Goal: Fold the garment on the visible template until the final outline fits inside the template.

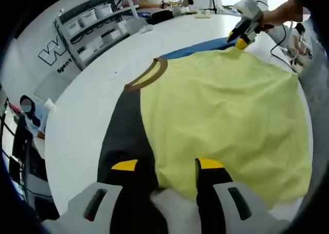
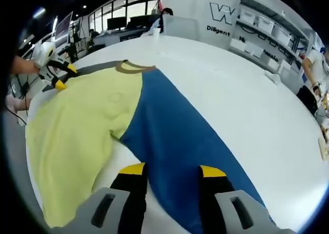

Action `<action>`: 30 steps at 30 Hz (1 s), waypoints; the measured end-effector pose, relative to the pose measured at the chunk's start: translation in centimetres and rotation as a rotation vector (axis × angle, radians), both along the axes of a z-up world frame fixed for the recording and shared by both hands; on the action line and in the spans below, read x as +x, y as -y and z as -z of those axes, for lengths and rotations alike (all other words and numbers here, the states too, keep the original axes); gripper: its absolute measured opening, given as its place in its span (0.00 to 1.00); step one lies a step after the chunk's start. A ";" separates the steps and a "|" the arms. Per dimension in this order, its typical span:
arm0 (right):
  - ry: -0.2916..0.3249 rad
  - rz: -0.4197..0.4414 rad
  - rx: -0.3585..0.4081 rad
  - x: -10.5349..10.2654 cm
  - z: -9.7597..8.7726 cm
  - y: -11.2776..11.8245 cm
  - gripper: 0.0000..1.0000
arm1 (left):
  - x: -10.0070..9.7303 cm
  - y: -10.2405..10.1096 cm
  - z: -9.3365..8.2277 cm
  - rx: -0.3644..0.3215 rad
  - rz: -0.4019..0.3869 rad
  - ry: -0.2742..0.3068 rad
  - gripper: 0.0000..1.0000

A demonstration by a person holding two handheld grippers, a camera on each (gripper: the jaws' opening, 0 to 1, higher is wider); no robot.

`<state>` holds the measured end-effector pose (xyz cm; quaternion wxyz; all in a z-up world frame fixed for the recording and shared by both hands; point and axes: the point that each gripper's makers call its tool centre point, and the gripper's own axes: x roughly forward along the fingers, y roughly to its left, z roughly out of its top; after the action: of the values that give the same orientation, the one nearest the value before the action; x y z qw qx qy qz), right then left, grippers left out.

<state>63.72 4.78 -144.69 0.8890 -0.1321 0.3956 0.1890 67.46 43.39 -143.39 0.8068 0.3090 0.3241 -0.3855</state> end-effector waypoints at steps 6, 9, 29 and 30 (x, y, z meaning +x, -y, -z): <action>-0.004 0.011 -0.001 0.1 -0.1 0.1 0.34 | 0.6 -0.2 -0.1 0.011 -0.011 -0.001 0.51; -0.003 -0.016 -0.009 -0.2 -0.1 -0.4 0.32 | 0.4 0.0 -0.1 0.023 0.007 0.003 0.50; 0.059 -0.168 0.087 -3.6 -3.3 -5.6 0.37 | -3.0 0.3 -2.0 -0.045 0.032 0.018 0.57; 0.060 -0.179 0.096 -3.8 -3.5 -6.0 0.38 | -3.3 0.3 -2.0 -0.044 0.037 0.018 0.58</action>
<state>59.88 10.73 -141.23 0.8854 -0.1298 0.3457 0.2823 64.18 43.05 -141.37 0.8089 0.3008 0.3025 -0.4047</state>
